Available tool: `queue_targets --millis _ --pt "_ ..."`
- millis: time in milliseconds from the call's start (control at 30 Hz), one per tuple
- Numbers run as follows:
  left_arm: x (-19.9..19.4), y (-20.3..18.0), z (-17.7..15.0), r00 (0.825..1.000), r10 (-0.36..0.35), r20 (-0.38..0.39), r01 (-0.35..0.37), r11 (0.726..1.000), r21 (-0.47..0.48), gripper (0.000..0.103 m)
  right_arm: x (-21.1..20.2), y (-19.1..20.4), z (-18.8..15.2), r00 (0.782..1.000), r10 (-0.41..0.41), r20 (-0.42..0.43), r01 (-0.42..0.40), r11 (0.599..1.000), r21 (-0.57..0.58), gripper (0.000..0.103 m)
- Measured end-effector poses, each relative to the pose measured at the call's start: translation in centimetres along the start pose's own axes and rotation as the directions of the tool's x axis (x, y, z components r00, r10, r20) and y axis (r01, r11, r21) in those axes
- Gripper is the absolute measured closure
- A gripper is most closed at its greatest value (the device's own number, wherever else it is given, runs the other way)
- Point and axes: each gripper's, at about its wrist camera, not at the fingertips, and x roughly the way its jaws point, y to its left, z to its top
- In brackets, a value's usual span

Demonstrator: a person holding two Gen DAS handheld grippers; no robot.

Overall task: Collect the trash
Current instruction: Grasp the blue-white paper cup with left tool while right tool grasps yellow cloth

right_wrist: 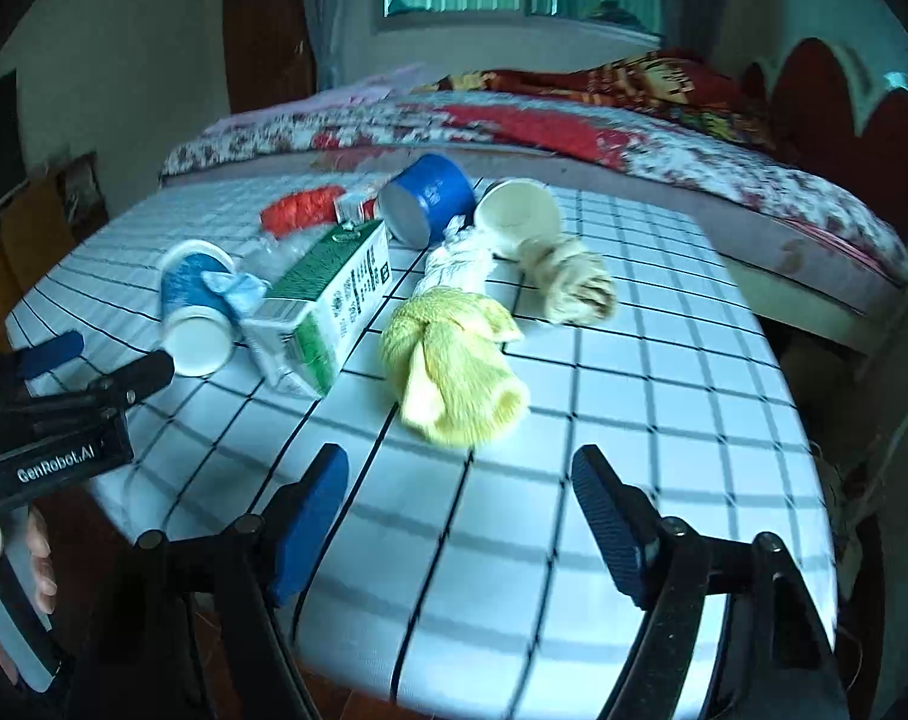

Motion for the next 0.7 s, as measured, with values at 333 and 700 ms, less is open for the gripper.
queue_targets --millis 333,700 --pt "4.6 1.1 1.8 0.999 -0.004 -0.047 0.000 0.996 -0.087 0.008 4.5 -0.6 1.8 0.999 0.016 -0.033 -0.017 1.000 -0.010 0.029" --pt "2.7 5.7 -0.2 0.999 0.026 -0.040 -0.031 0.992 -0.120 0.012 4.6 -1.2 2.2 0.999 0.025 -0.022 -0.024 1.000 0.014 0.036"
